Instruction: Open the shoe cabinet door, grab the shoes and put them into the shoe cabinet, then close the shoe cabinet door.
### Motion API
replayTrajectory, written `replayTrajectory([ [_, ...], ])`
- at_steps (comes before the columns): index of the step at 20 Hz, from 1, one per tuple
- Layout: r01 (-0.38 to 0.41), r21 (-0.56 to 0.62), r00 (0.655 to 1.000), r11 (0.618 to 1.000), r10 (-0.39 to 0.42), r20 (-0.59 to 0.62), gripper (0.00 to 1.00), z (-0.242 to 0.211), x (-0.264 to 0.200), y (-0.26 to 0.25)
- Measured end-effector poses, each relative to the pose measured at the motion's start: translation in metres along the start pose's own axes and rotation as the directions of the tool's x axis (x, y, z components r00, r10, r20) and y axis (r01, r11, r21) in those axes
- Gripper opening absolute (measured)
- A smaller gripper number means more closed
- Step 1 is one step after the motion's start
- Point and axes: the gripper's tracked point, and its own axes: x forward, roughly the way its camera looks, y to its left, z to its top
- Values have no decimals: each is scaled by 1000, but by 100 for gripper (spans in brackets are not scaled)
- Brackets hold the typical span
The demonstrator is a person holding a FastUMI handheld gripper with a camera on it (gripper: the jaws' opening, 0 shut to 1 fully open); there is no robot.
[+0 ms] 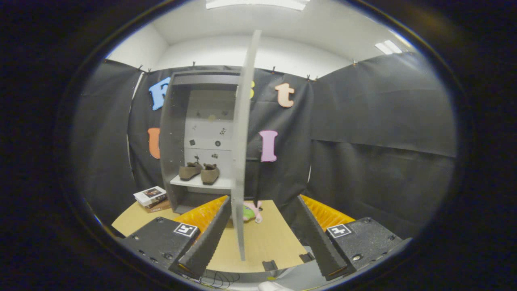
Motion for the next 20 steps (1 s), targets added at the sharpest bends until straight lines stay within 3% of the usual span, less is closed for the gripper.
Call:
replayTrajectory([
  [3, -1, 16, 1000, 1000, 1, -18, 100, -1, 26, -35],
  [7, -73, 54, 997, 996, 74, -21, 100, 4, 73, -54],
  [11, -210, 79, 977, 975, 212, -23, 100, 9, 116, -39],
  [15, -349, 89, 936, 933, 352, -20, 100, 14, 135, -13],
  [20, -441, 46, 895, 896, 443, -50, 96, 12, 139, 4],
])
